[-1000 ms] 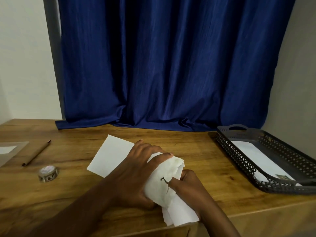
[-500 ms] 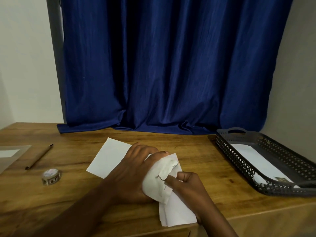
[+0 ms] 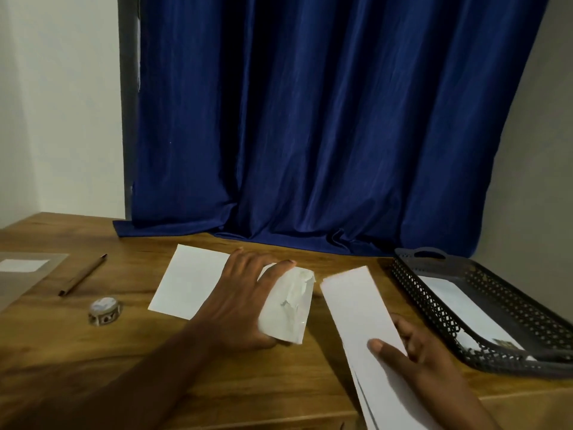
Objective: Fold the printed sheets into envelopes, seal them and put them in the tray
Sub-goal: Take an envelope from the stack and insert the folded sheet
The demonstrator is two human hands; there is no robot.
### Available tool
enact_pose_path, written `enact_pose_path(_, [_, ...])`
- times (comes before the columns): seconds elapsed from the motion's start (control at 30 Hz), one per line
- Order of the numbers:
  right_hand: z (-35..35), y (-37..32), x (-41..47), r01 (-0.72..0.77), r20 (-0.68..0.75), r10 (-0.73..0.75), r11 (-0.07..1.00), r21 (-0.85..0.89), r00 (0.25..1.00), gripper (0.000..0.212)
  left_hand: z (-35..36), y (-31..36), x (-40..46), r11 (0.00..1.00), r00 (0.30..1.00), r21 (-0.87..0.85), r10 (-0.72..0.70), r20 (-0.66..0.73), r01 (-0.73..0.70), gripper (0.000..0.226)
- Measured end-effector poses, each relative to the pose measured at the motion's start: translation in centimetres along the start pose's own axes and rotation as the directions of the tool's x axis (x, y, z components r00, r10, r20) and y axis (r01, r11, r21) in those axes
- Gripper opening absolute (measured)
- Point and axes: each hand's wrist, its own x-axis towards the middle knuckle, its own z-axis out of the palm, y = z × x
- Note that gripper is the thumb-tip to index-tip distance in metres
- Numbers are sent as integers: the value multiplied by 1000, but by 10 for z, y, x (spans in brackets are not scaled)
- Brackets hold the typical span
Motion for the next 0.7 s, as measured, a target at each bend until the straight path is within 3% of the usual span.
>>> enact_pose_path(0.1, [-3,-2,-6,-6,19,7,999,-36,1000,20,-1,3,0,1000,1000,10,5,-29,-5,115])
enact_pose_path(0.17, [-1,-4,-8,-27,44,30,997,-68,999,13,-3,4,0,999,999,31,10,-35,-9,115])
enact_pose_path(0.53, [8,-20,1,23,137,36,912,-408,990,9,-2,10,-1,995,997,87,58,-41,-54,115])
enact_pose_path(0.7, [2,-36,11,37,261,91,894,-446,961,13,0,10,0,990,996,120,73,-42,-68,115])
